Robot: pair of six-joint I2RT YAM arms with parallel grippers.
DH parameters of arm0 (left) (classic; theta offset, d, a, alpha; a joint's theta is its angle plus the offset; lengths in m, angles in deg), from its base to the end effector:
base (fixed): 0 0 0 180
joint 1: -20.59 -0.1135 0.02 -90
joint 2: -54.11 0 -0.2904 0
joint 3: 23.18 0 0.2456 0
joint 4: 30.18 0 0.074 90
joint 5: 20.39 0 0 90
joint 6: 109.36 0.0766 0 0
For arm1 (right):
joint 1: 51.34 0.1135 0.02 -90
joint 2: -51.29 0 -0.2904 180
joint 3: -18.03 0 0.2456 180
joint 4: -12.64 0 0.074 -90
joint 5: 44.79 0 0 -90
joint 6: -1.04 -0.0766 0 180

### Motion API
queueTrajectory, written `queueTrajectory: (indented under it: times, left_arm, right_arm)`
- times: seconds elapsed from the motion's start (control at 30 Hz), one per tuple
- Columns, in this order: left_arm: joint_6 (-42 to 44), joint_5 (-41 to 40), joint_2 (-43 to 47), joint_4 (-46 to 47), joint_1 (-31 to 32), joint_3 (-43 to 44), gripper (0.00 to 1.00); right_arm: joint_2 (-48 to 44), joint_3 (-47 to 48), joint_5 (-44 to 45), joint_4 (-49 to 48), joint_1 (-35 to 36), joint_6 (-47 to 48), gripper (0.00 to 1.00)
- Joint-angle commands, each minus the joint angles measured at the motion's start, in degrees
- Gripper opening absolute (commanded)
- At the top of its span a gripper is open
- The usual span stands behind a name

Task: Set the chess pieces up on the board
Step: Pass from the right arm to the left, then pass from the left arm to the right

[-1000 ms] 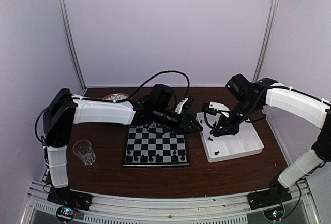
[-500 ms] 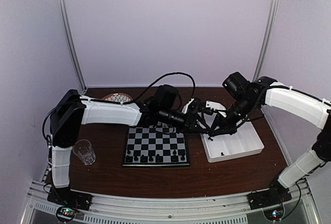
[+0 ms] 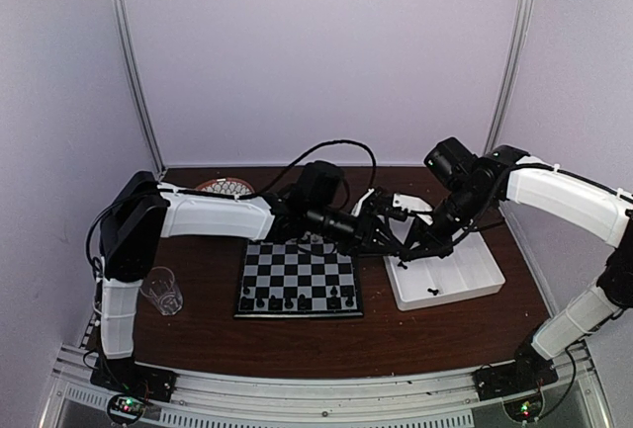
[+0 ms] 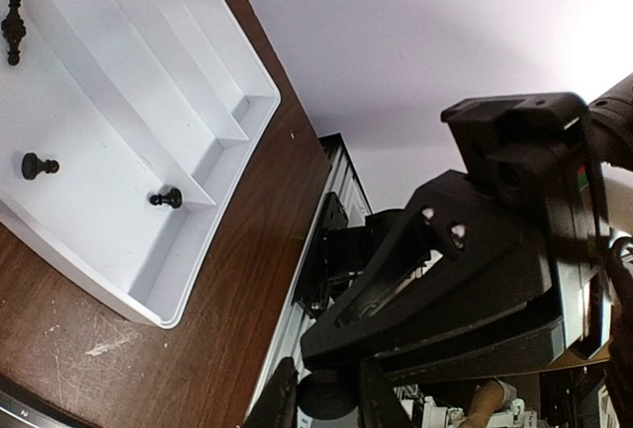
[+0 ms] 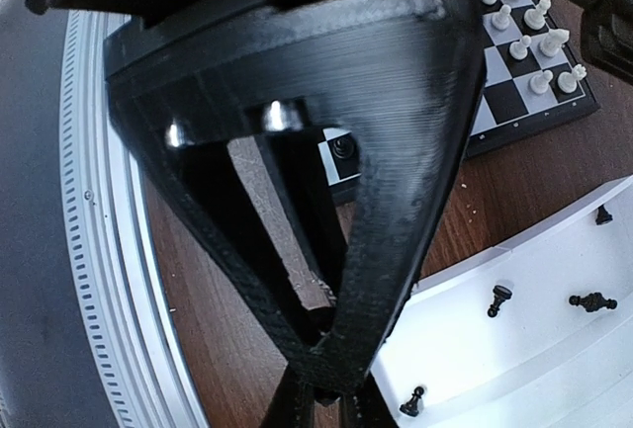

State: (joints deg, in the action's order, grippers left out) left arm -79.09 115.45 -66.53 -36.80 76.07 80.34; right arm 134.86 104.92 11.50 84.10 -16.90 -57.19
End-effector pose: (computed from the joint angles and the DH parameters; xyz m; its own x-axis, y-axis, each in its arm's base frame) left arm 0.2490 -0.4590 0.2398 -0.9321 0.2935 -0.2120 0.2799 0.2127 -0.9362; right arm 0.2101 0.1956 0.2885 -0.3133 -0.7459 -0.5877 -0.9479 0.2075 0.2419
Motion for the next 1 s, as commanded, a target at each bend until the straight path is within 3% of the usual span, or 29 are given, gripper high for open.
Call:
queueTrajectory:
  times: [0.0,0.13,0.37,0.6,0.7,0.83,0.97]
  left_arm:
    - [-1.8,3.0,-1.5,4.3,0.6,1.4,0.18]
    - [-2.2,2.8,-1.1,5.4,0.4,1.0,0.14]
    - [-4.1,0.3,1.1,10.3,-1.7,-3.1,0.12]
    - [-4.4,-0.3,3.0,12.1,-4.0,-5.9,0.12]
    - [-4.1,-0.4,3.5,12.2,-4.3,-6.3,0.12]
    - [-3.9,-0.2,3.7,12.2,-4.6,-6.0,0.12]
    - [-3.9,0.0,3.8,12.2,-4.7,-5.6,0.12]
  right_arm:
    - [-1.0,1.5,0.9,-2.1,0.5,0.3,0.08]
    - [-1.1,1.1,1.4,-2.6,0.5,0.2,0.11]
    - [-1.9,0.6,2.4,-3.1,0.5,-0.4,0.31]
    - [-5.5,-1.2,2.3,-4.3,-0.9,-2.3,0.43]
    - [-6.4,-1.9,-2.1,-5.7,-4.7,-4.5,0.47]
    - [-3.6,-4.2,-15.8,-7.8,-12.3,-8.9,0.49]
    - [1.3,-4.3,-24.1,-6.1,-13.3,-9.1,0.49]
